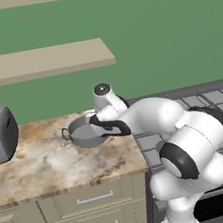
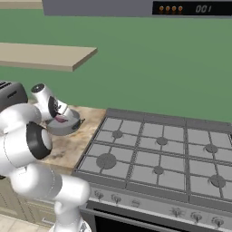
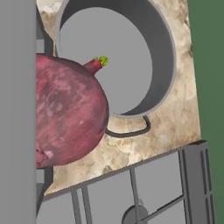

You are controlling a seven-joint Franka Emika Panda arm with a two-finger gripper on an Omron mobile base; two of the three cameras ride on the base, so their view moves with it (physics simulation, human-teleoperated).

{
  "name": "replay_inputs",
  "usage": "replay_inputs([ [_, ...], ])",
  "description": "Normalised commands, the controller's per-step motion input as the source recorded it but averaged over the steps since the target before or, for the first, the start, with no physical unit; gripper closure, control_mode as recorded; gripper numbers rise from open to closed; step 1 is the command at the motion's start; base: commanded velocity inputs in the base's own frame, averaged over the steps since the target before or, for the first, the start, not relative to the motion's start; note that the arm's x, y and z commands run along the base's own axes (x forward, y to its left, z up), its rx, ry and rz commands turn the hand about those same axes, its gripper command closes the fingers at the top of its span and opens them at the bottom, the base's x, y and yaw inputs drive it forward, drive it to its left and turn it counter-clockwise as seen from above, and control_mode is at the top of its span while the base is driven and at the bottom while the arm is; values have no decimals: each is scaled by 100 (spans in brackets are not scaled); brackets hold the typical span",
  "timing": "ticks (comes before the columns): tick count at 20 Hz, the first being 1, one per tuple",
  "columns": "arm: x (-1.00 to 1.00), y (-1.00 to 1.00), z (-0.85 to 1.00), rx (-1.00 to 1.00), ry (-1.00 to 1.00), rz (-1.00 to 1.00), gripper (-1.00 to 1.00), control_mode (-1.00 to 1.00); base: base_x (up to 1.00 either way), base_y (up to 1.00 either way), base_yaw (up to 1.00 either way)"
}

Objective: Turn on the sink faucet. Then move the onion from the counter to the sink. Turn off the sink. Move the vegetable from the sink to the pot next to the stove. Finally move the pot to the front left burner.

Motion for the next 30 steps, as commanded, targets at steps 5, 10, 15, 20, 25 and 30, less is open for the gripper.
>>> replay_inputs([
  [5,25,18,-18,0,1,-1,100,-100,0,0,0],
  [10,18,16,-29,-1,0,0,100,-100,0,0,0],
  [15,20,12,-22,0,1,0,100,-100,0,0,0],
  [20,28,8,-17,0,3,0,100,-100,0,0,0],
  [25,31,12,-12,0,4,0,100,-100,0,0,0],
  [30,23,13,-11,0,1,0,100,-100,0,0,0],
])
